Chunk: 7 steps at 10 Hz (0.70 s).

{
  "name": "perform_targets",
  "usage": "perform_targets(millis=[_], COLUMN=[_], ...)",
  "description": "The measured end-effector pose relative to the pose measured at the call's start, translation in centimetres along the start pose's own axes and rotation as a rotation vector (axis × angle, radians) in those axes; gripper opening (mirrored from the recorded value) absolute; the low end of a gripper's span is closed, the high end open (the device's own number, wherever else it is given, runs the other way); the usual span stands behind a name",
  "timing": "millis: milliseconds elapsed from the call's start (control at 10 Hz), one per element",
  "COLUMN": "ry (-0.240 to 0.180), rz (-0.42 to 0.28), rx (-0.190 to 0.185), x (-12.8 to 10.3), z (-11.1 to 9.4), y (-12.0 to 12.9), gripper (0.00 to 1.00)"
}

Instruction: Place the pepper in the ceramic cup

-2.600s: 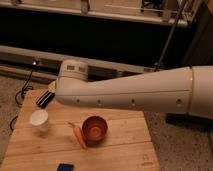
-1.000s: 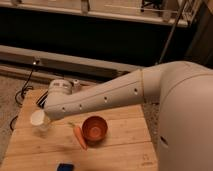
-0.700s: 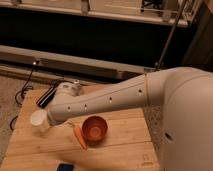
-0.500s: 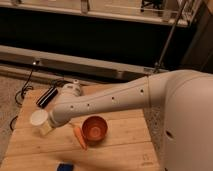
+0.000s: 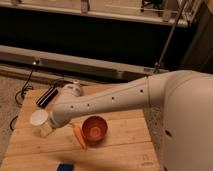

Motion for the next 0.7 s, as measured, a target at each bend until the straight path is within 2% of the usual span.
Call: perform_targets(millis=[300, 500, 700], ry=[-0.144, -0.195, -0.21], rz=[-0.114, -0.123, -0.083], rx=[-0.05, -0.072, -0.119], x=[-2.2, -2.6, -2.5], z=[2.6, 3.4, 3.2], y=[0.4, 1.1, 2.7], gripper=[0.8, 0.8, 0.8])
